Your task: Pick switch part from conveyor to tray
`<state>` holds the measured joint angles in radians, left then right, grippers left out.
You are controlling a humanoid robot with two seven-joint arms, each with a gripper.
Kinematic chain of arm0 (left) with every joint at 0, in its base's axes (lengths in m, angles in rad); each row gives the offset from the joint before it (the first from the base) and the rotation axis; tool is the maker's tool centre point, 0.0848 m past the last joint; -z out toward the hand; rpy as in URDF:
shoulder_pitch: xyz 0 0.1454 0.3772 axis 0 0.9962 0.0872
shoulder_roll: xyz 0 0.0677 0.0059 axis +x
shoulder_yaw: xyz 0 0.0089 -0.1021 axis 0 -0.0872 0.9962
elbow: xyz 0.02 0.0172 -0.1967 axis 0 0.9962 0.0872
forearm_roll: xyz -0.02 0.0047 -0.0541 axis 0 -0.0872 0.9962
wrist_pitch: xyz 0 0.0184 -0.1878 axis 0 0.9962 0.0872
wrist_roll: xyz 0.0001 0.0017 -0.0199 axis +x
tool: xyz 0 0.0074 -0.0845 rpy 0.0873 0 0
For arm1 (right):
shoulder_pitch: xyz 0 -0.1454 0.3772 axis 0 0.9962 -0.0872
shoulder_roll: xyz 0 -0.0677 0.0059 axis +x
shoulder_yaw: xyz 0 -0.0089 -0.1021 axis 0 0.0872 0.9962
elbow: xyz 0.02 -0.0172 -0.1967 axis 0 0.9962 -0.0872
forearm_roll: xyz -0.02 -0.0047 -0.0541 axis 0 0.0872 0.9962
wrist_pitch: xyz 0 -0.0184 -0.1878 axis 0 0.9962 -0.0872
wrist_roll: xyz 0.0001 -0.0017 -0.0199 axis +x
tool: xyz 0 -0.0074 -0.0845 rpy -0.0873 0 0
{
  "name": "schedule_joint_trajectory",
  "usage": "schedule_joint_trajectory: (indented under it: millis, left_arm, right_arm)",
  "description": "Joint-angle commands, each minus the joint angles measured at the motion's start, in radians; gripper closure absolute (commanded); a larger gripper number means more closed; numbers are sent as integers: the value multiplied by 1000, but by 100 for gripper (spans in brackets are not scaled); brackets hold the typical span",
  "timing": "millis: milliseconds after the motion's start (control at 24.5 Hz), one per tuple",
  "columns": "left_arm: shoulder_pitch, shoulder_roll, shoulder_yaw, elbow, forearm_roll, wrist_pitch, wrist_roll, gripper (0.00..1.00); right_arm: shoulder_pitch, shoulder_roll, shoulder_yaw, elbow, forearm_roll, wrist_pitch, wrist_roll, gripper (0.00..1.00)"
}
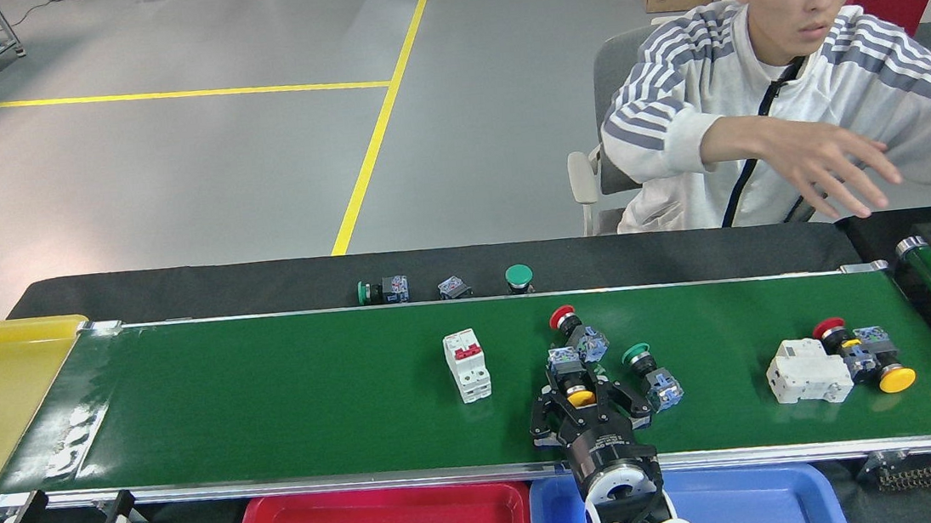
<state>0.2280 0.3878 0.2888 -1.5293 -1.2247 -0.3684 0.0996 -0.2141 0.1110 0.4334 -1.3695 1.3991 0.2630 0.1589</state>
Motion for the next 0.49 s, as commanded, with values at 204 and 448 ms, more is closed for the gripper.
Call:
schedule_joint_trajectory:
  millis: [204,448]
  left_arm:
    - [-3,5,1,-63,-2,-4,5,0]
    - [-24,-4,-92,-121,-4,9,-26,0]
  right_arm:
    - [99,-28,202,-200,0,-242,-4,79]
    - [130,-36,248,-207,0,-366,-5,0]
